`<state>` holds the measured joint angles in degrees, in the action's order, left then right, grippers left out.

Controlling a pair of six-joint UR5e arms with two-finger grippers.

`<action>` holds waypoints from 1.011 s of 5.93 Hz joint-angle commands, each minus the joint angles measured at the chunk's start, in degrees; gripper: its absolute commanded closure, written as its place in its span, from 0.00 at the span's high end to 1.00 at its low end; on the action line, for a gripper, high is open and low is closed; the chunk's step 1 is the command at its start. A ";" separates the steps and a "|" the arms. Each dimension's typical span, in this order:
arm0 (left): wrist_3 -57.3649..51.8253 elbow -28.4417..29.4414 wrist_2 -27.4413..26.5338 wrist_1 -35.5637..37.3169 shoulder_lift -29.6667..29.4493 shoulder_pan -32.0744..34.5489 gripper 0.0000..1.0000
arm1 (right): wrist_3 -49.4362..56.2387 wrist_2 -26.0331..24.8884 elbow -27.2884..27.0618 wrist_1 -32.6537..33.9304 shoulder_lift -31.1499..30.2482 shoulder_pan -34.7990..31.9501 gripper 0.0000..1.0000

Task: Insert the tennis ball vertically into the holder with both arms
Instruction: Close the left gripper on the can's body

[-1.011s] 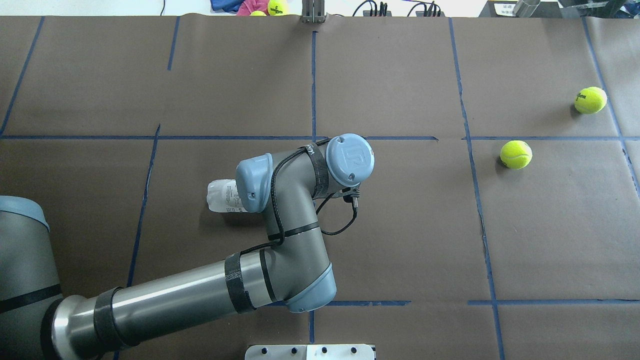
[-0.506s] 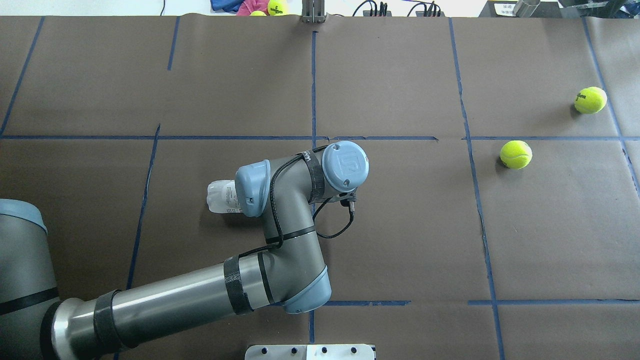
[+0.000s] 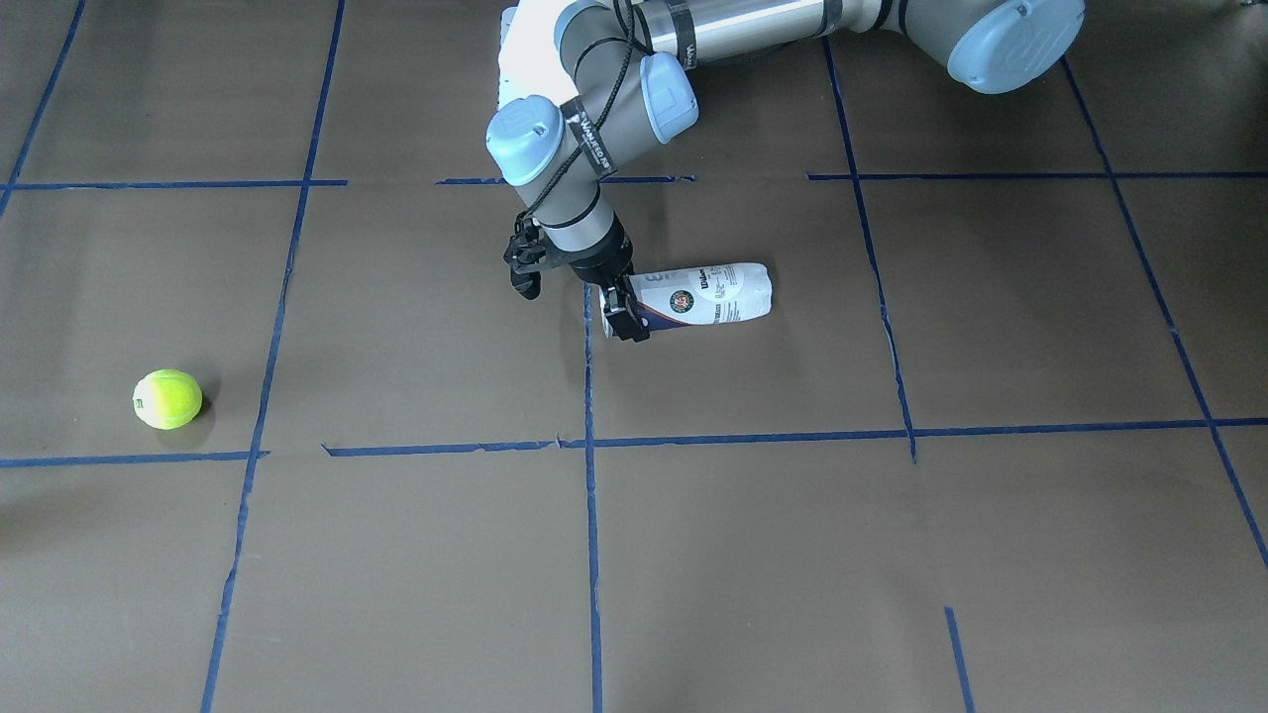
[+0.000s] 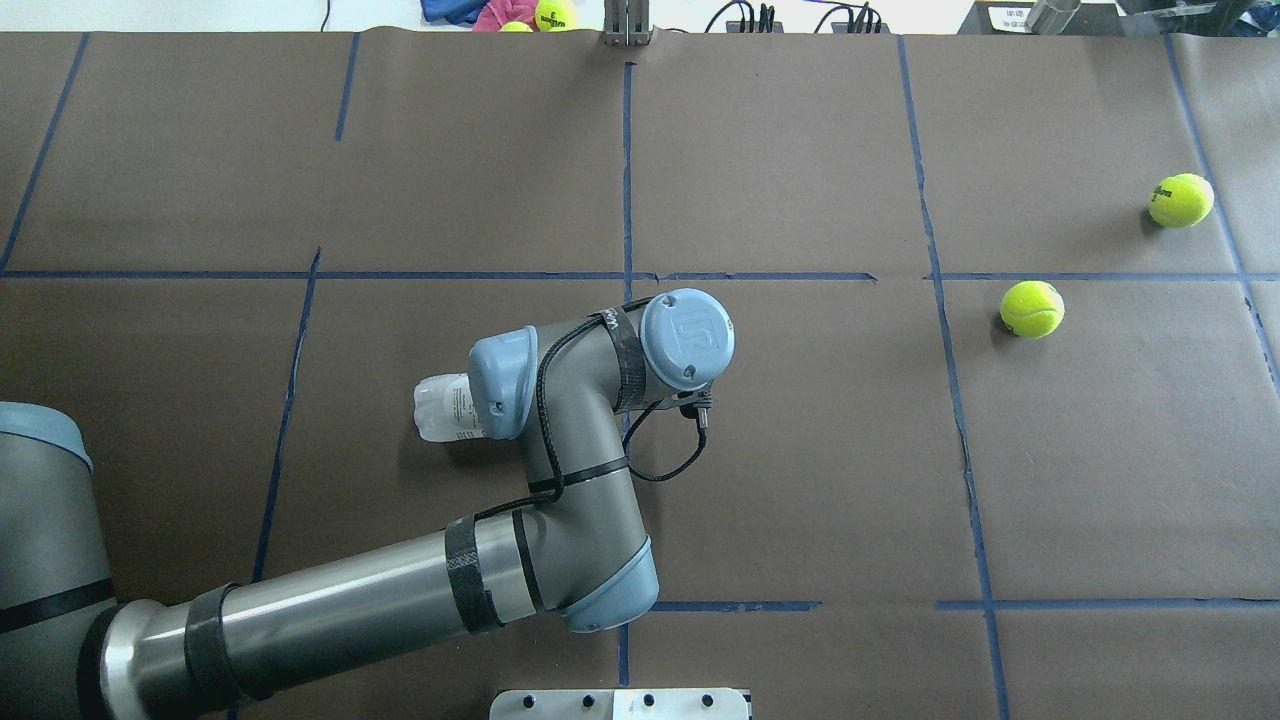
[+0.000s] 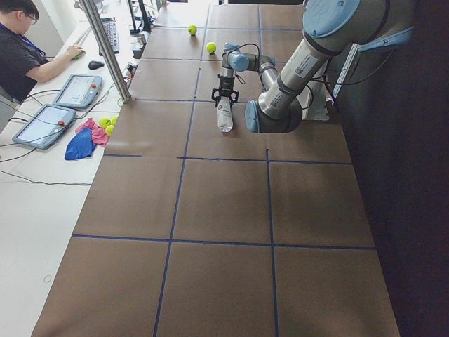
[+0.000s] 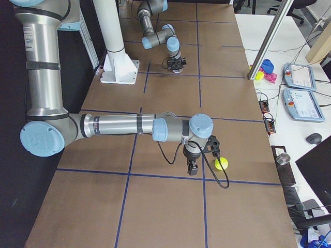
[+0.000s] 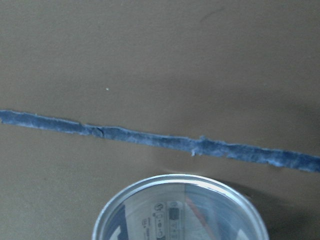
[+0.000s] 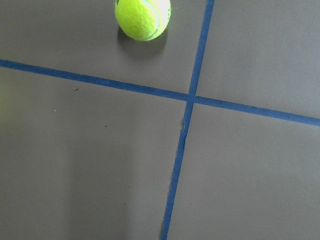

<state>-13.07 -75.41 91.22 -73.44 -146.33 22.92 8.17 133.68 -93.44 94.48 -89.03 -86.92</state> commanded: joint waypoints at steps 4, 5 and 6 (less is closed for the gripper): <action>0.14 -15.25 9.73 -2.30 -0.45 9.30 0.75 | 0.00 0.09 -0.16 0.00 0.00 0.00 1.00; 2.15 -16.60 15.16 -7.37 -0.36 12.81 0.75 | 0.00 0.09 -0.16 0.00 0.00 0.00 1.00; 7.74 -16.87 18.78 -18.47 0.25 15.29 0.75 | 0.00 0.09 -0.16 0.00 0.00 0.00 1.00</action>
<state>-9.59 -91.44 106.04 -83.07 -146.52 35.47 8.17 133.77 -93.59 94.48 -89.03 -86.93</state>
